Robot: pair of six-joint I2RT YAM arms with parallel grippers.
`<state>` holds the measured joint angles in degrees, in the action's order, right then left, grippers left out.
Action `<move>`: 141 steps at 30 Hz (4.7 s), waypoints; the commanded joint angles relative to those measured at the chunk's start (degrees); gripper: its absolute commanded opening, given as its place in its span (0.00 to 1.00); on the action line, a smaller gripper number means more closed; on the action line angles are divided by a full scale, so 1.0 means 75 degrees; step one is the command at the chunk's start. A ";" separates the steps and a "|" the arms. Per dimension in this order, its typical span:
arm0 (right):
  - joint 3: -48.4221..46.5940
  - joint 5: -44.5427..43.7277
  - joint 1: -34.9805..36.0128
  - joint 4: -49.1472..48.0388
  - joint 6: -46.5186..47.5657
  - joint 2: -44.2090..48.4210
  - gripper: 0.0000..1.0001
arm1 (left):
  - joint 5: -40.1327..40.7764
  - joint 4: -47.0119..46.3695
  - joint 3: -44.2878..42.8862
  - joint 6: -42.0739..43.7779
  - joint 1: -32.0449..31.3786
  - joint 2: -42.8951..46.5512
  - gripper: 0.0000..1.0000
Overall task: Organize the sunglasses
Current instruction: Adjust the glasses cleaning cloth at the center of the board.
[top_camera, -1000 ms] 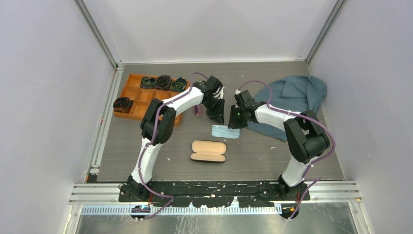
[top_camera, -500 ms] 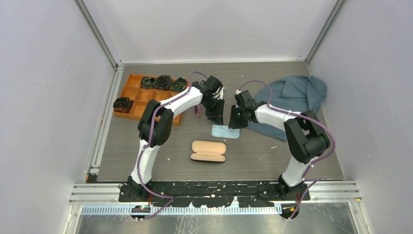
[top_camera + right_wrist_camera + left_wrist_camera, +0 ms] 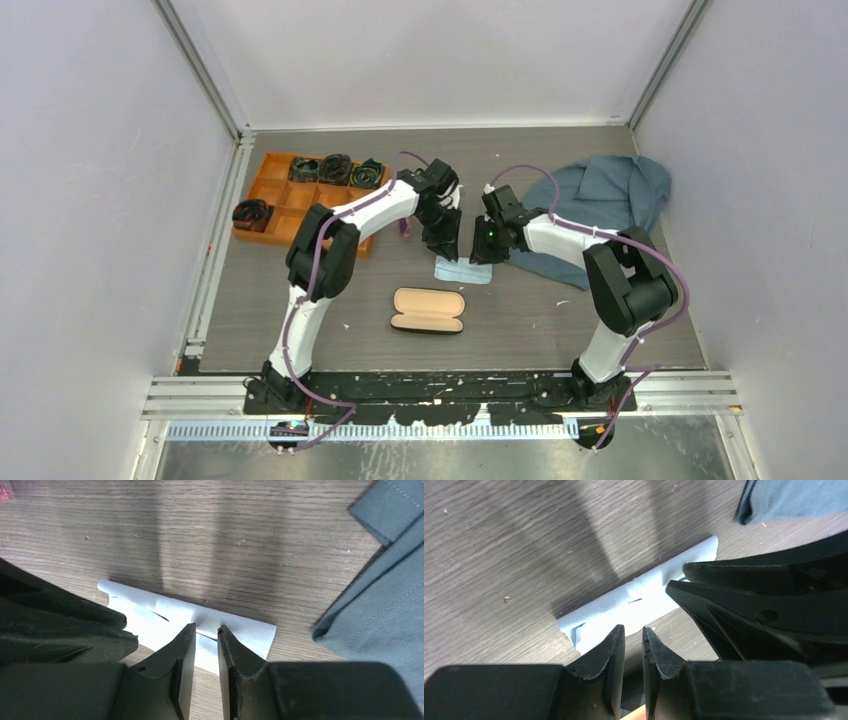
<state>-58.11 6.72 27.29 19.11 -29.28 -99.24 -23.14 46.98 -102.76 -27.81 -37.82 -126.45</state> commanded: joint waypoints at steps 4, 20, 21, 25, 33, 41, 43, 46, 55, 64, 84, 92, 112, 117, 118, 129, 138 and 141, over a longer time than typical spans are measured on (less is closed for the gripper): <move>-0.0092 -0.0109 0.0044 -0.0005 0.0034 0.0390 0.29 | -0.0046 0.0125 -0.0403 0.0159 -0.0019 -0.0348 0.20; -0.0235 -0.0151 0.0048 0.0089 0.0083 0.0596 0.29 | 0.0278 0.0142 -0.0735 0.0133 -0.0014 -0.0343 0.20; -0.0267 -0.0135 0.0045 0.0088 0.0069 0.0578 0.29 | 0.0296 0.0147 -0.0751 0.0150 -0.0010 -0.0357 0.20; -0.0360 -0.0025 0.0057 0.0055 0.0026 0.0521 0.29 | 0.0241 0.0332 -0.0871 0.0211 -0.0008 -0.0551 0.19; -0.0344 0.0141 0.0094 -0.0064 -0.0041 0.0312 0.29 | 0.0205 0.0248 -0.0931 0.0224 0.0015 -0.0767 0.19; -0.0281 0.0411 0.0158 -0.0262 -0.0116 -0.0036 0.29 | 0.0196 0.0357 -0.1052 0.0275 0.0060 -0.0925 0.19; -0.0259 0.0428 0.0179 -0.0283 -0.0114 -0.0083 0.29 | 0.0196 0.0345 -0.1024 0.0275 0.0061 -0.0910 0.19; -0.0236 0.0482 0.0186 -0.0309 -0.0099 -0.0147 0.29 | 0.0195 0.0344 -0.1016 0.0275 0.0069 -0.0896 0.19; 0.0049 0.0591 0.0302 -0.0149 0.0072 0.0164 0.29 | 0.0194 0.0322 -0.1002 0.0265 0.0069 -0.0949 0.19; 0.0402 0.0848 0.0496 0.0172 0.0386 0.0472 0.29 | 0.0173 0.0234 -0.0871 0.0239 0.0109 -0.0901 0.19; -0.0328 -0.0008 0.0498 -0.0460 -0.0211 -0.0056 0.43 | 0.0186 0.0238 -0.0725 0.0273 0.0108 -0.0785 0.19; -0.0117 0.0515 0.0500 -0.0328 0.0003 -0.0050 0.44 | 0.0159 0.0234 -0.0771 0.0275 0.0103 -0.0778 0.19; 0.0394 0.0852 0.0584 -0.0225 0.0310 0.1066 0.44 | 0.0189 0.0269 -0.0871 0.0181 0.0101 -0.0531 0.19; 0.0418 0.0344 0.0578 -0.0272 0.0156 0.1535 0.46 | 0.0327 0.0307 -0.0848 0.0170 0.0107 -0.0087 0.24; 0.0456 0.0188 0.0579 -0.0283 0.0110 0.1639 0.47 | 0.0385 0.0310 -0.0837 0.0178 0.0109 0.0032 0.27; 0.1132 -0.0075 -0.0103 -0.0401 -0.0697 0.1932 0.35 | 0.0637 -0.0432 0.0706 -0.0170 0.0101 0.1464 0.35; 0.1165 -0.0388 -0.0272 -0.0312 -0.0637 0.1883 0.32 | 0.0702 -0.1321 0.2096 -0.0471 0.0151 0.1688 0.44; 0.1159 -0.0401 -0.0304 -0.0362 -0.0631 0.1763 0.31 | 0.0702 -0.1385 0.2112 -0.0504 0.0162 0.1494 0.44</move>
<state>-48.53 5.52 25.39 17.56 -33.82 -85.27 -18.20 40.93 -86.37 -30.39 -37.19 -115.39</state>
